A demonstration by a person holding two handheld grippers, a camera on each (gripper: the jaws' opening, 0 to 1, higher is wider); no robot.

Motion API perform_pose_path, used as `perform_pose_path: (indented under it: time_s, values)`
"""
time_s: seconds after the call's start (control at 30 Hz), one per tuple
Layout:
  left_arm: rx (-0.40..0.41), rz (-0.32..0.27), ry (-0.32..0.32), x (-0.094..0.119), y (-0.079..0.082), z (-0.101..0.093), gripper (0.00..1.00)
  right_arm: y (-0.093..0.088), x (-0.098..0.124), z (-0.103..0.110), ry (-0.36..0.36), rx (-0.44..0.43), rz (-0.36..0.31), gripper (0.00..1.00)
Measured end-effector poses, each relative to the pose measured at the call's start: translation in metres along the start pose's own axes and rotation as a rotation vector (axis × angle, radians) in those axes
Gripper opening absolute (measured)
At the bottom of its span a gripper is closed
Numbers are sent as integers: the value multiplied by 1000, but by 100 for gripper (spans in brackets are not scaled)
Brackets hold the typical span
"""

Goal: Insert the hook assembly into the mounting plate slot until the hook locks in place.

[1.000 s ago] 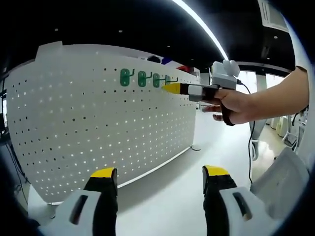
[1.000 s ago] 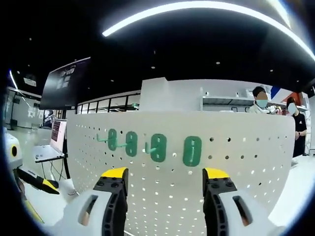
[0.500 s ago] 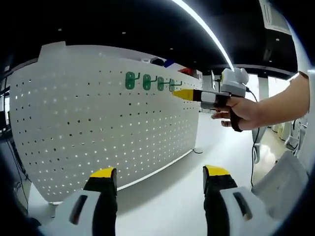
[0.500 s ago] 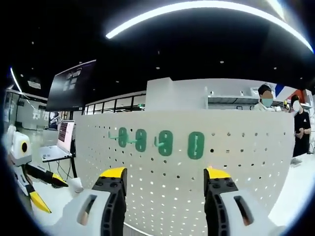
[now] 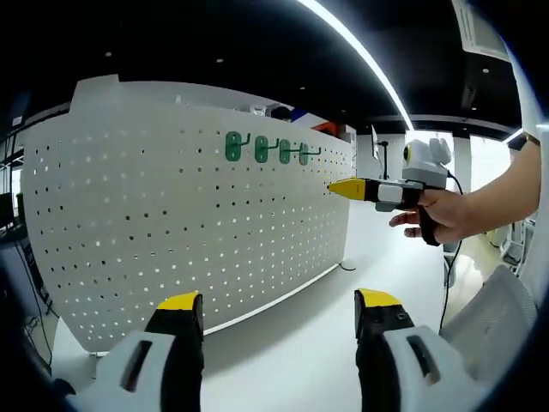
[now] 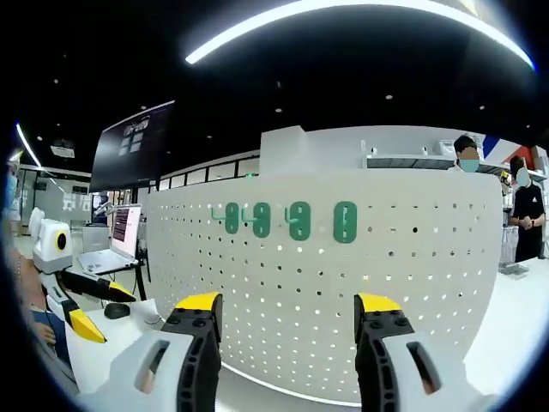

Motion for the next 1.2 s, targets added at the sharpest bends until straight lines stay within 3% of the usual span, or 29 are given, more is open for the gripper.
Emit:
perform_pose_path:
  time_s: [0.43, 0.9, 1.2]
  values:
    - [16, -13, -6, 4, 3, -1, 75, -16, 24, 2, 20, -25, 28, 61]
    - [30, -13, 5, 13, -5, 1, 78, -35, 50, 3, 45, -45, 70, 66]
    - [22, 10, 17, 20, -20, -1, 80, -49, 64, 6, 58, -61, 93, 68]
Point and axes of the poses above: the point that each gripper's makers call its tool centre point, and the gripper's own axes: x roughly backward along the fingers, z roughly to its left, y roughly out of its top, the point moved 8 cm from there along x, roughly backward along the fingers, and after that the axes turned 8 degrees about z, right-handed, at the moved point
